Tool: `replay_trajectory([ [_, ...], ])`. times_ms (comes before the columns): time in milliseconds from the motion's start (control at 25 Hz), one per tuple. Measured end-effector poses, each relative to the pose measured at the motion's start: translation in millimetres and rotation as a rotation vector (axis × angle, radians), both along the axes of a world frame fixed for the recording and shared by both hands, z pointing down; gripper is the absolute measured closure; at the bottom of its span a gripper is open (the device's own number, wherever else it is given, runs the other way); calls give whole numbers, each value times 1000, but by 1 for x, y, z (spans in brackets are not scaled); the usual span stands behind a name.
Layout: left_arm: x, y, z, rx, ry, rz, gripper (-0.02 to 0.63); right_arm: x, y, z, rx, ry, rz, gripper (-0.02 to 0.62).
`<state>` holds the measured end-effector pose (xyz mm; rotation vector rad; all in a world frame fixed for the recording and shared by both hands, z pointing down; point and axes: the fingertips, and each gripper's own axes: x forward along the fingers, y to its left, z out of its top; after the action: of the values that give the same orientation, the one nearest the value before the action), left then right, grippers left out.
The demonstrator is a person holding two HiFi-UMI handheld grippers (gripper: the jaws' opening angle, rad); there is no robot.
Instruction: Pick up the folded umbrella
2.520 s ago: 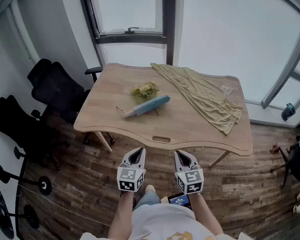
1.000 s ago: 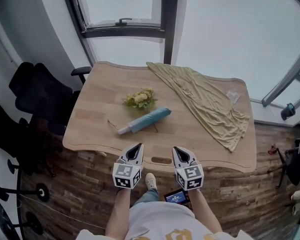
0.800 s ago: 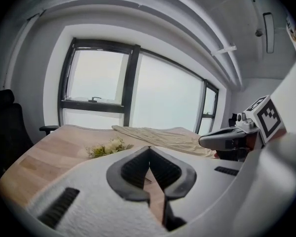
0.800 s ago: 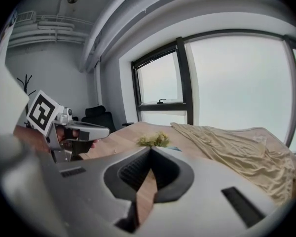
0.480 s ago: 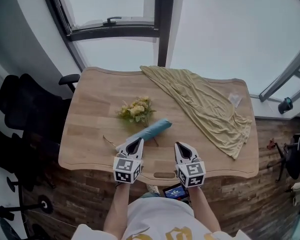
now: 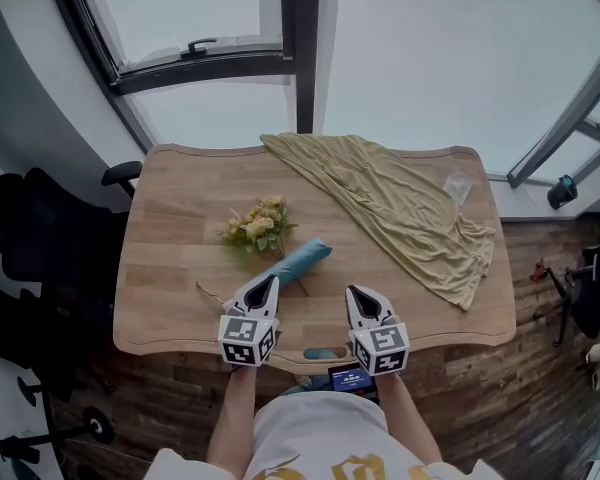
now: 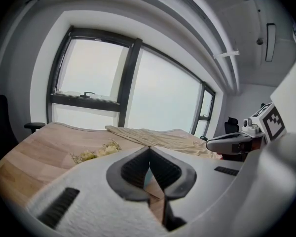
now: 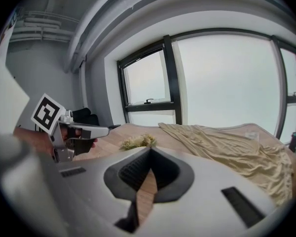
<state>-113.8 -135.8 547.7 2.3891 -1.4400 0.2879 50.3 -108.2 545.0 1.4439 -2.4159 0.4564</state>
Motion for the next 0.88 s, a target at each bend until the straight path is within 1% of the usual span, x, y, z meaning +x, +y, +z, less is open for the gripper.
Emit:
replay_trajectory([
  [200,-1,3,0,6,-5,1,586,-3,-1,2,-1,-12,-9,584],
  [400,-3,1,4,-4,-8,4,586,-7,-6,2,-1,-23,-15,584],
  [520,-1,-5,9,-22,32,20,586,-9,-12,10,-20,-26,-13,584],
  [600,1,-8,15,-48,66,43,586,-11,-16,18,-41,-24,-15,584],
  [680,3,-10,25,-86,76,72,584,-12,-19,26,-62,-22,-20,584],
  [760,4,-15,35,-123,62,97,583,-13,-24,33,-79,-22,-19,584],
  [880,3,-23,50,-169,8,129,569,-13,-32,44,-105,-16,-15,584],
])
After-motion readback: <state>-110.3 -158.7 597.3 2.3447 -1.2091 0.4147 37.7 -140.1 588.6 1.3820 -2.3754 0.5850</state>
